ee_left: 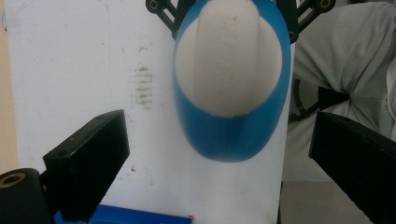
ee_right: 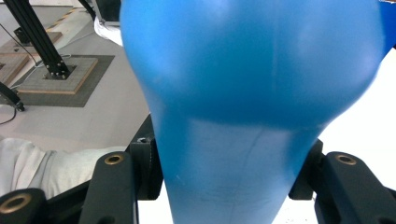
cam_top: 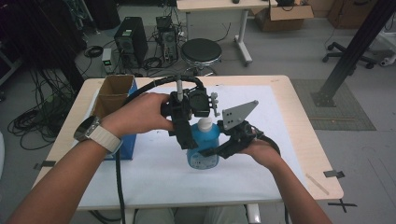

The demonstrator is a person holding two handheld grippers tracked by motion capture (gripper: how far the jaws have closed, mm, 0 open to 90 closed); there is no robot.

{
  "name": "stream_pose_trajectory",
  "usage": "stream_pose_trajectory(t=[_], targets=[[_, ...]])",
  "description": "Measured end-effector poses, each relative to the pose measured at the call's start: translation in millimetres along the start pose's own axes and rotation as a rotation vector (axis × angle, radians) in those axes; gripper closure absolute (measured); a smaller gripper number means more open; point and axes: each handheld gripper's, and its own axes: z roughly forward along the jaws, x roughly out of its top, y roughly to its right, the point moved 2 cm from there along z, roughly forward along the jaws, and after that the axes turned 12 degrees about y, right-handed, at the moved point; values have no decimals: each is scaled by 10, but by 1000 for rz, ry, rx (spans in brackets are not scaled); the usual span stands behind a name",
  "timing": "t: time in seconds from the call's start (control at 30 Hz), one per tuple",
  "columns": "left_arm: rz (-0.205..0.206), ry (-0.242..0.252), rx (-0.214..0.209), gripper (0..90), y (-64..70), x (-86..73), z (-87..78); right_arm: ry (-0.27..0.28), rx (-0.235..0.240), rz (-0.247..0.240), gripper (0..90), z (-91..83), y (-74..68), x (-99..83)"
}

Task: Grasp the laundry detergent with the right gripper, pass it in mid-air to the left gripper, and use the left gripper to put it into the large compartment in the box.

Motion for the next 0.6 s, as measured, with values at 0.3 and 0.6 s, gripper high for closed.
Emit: stream_pose_trajectory(t=[0.3, 0.6], targets=[[0, 6, -6, 56, -17, 60, 29, -2, 1, -1, 442, 17, 0, 4], [0, 16, -13, 63, -33, 115, 92, -4, 0, 3, 442, 14, 0, 11]])
